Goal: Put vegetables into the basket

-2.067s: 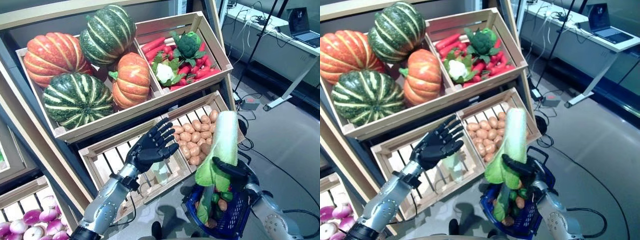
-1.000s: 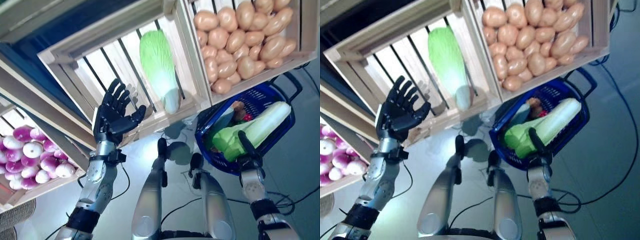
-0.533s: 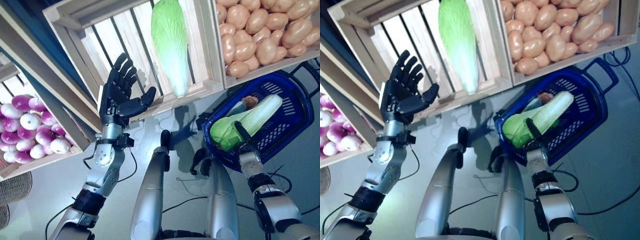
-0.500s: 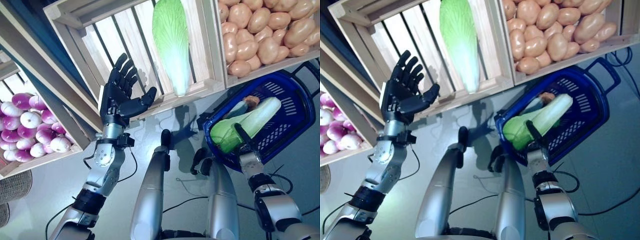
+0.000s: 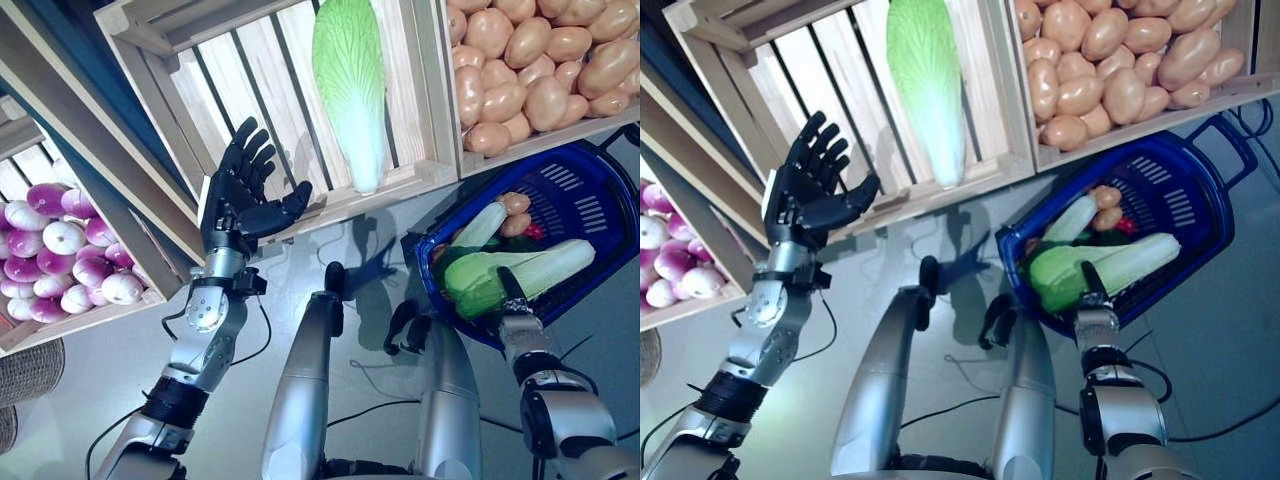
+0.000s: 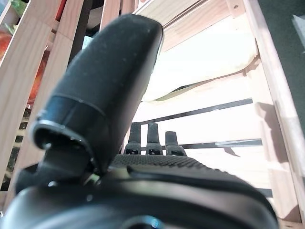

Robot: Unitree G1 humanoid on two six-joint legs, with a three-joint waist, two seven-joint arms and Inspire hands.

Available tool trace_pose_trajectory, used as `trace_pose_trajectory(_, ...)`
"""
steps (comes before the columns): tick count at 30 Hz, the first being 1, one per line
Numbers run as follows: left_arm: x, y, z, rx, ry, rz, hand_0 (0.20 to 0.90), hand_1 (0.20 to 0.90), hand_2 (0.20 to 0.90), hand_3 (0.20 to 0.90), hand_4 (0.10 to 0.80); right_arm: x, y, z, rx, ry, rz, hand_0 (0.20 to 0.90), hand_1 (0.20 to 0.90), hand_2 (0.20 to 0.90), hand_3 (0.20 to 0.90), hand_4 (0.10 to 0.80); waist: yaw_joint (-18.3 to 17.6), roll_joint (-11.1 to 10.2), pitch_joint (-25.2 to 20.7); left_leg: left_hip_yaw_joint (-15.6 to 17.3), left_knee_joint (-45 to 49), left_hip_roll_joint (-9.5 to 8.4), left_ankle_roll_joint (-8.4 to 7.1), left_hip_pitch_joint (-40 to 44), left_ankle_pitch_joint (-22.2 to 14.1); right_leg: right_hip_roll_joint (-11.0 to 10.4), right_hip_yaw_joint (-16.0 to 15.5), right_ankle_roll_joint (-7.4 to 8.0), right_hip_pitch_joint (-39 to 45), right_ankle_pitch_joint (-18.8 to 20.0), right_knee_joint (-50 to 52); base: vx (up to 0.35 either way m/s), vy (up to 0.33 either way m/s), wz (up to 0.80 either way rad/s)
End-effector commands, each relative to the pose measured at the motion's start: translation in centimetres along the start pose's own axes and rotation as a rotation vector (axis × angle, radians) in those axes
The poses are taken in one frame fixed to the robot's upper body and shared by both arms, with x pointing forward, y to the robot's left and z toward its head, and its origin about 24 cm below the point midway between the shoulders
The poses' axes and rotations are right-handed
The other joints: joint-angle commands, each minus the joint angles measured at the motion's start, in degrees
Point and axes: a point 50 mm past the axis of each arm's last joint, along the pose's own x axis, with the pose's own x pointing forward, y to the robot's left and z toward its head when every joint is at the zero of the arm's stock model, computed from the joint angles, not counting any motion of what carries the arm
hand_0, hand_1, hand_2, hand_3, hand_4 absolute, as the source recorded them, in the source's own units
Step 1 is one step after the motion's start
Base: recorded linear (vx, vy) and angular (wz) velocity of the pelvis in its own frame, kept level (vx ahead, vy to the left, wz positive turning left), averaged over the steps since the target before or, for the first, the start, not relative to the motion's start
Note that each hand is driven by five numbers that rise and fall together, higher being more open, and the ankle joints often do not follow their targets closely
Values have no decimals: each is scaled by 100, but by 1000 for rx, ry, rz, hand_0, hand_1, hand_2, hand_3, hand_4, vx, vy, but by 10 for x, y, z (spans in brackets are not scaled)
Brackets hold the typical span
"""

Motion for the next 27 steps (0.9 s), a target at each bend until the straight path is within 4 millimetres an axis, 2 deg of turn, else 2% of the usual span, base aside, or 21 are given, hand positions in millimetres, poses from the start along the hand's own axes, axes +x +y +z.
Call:
trace_pose_trajectory(1, 3, -7, 46, 58, -240, -61, 900, 900, 900, 900, 800, 1, -17, 44, 100, -103, -63, 900, 900, 900, 900, 800, -37, 198, -21, 299, 900, -172, 292, 228, -1212, 86, -25, 94, 36, 1097, -523, 53, 32, -1)
trace_pose_trajectory(2, 2, -7, 47, 77, -248, -63, 900, 900, 900, 900, 800, 1, -19, 44, 103, -103, -64, 900, 900, 900, 900, 800, -41, 195, -21, 262, 920, -189, 256, 317, -1318, 113, 34, 150, 119, 1015, -512, -14, 43, -3)
trace_pose_trajectory(3, 0, -6, 51, 139, -284, -73, 900, 900, 900, 900, 800, 1, -22, 43, 108, -107, -61, 900, 900, 900, 900, 800, -40, 198, -21, 303, 872, -165, 289, 280, -1213, 98, -12, 97, 92, 1095, -556, 43, 30, -4)
trace_pose_trajectory(5, -1, -7, 63, 232, -362, -96, 900, 900, 900, 900, 800, 1, -27, 38, 133, -95, -56, 900, 900, 900, 900, 800, -46, 184, -21, 307, 718, -181, 278, 404, -1162, 148, 20, 108, 214, 1124, -689, 43, 24, -5)
trace_pose_trajectory(6, -1, -7, 65, 240, -370, -97, 900, 900, 900, 900, 800, 1, -29, 37, 145, -87, -57, 900, 900, 900, 900, 800, -49, 182, -21, 268, 707, -206, 241, 507, -1254, 177, 82, 163, 306, 1050, -696, 49, 19, -3)
trace_pose_trajectory(8, -1, -5, 82, 340, -454, -85, 900, 900, 900, 900, 800, 2, -42, 27, 219, -47, 2, 900, 900, 900, 900, 800, -83, 204, -21, 335, 454, -171, 217, 619, -1041, 187, 45, 136, 444, 1197, -936, 55, 17, -1)
trace_pose_trajectory(9, -1, -5, 81, 342, -451, -84, 900, 900, 900, 900, 800, 2, -44, 26, 218, -46, -2, 900, 900, 900, 900, 800, -82, 197, -21, 294, 463, -193, 184, 721, -1150, 212, 103, 190, 536, 1108, -924, 44, 7, 0)
trace_pose_trajectory(11, 3, 3, 95, 499, -513, -18, 900, 900, 900, 900, 800, -2, -55, 4, 181, -10, 53, 900, 900, 900, 900, 800, -177, 158, -21, 411, 118, -120, 153, 896, -904, 282, 98, 167, 748, 1274, -1306, 4, 13, -4)
trace_pose_trajectory(14, 7, 11, 95, 627, -477, 39, 900, 900, 900, 900, 800, -6, -59, -9, 134, 26, 89, 900, 900, 900, 900, 800, -258, 125, -21, 454, -95, -90, 117, 1031, -803, 341, 129, 169, 883, 1327, -1514, -1, 53, -14)
trace_pose_trajectory(15, 12, 21, 93, 683, -427, 89, 900, 900, 900, 900, 800, -11, -66, -19, 94, 49, 109, 900, 900, 900, 900, 800, -347, 102, -21, 461, -229, -71, 86, 1128, -736, 387, 171, 178, 971, 1350, -1637, -4, 60, -27)
trace_pose_trajectory(16, 12, 23, 92, 694, -416, 96, 900, 900, 900, 900, 800, -12, -69, -21, 86, 56, 111, 900, 900, 900, 900, 800, -361, 92, -21, 460, -255, -69, 78, 1150, -729, 391, 178, 179, 993, 1351, -1662, -6, 92, -22)
trace_pose_trajectory(18, 17, 34, 89, 852, -377, 140, 900, 900, 900, 900, 800, -18, -83, -35, 15, 109, 112, 900, 900, 900, 900, 800, -490, 36, -21, 460, -402, -41, 40, 1274, -666, 434, 230, 196, 1122, 1389, -1858, 3, 68, -12)
trace_pose_trajectory(21, 21, 38, 90, 1001, -382, 157, 900, 900, 900, 900, 800, -19, -94, -38, 0, 129, 112, 900, 900, 900, 900, 800, -561, 8, -21, 497, -534, -11, 18, 1370, -602, 454, 249, 205, 1213, 1435, -1999, 20, 34, -14)
trace_pose_trajectory(23, 31, 43, 104, 1331, -473, 193, 900, 900, 900, 900, 800, -21, -105, -38, -56, 152, 94, 900, 900, 900, 900, 800, -698, -30, -21, 558, -683, 36, -16, 1443, -534, 495, 292, 209, 1293, 1467, -2171, 20, 29, -15)
trace_pose_trajectory(24, 32, 43, 106, 1367, -490, 191, 900, 900, 900, 900, 800, -21, -106, -38, -63, 154, 92, 900, 900, 900, 900, 800, -708, -36, -21, 566, -704, 43, -21, 1450, -520, 496, 296, 211, 1299, 1478, -2197, 9, 19, -7)
trace_pose_trajectory(26, 43, 36, 123, 1585, -594, 125, 900, 900, 900, 900, 800, -20, -113, -35, -112, 167, 88, 900, 900, 900, 900, 800, -803, -55, -21, 591, -812, 89, -60, 1464, -441, 521, 336, 217, 1276, 1524, -2273, 0, 13, -2)
trace_pose_trajectory(27, 44, 35, 124, 1601, -605, 111, 900, 900, 900, 900, 800, -20, -114, -35, -116, 167, 89, 900, 900, 900, 900, 800, -821, -59, -21, 596, -824, 100, -71, 1463, -430, 521, 337, 221, 1274, 1531, -2290, -7, 16, -8)
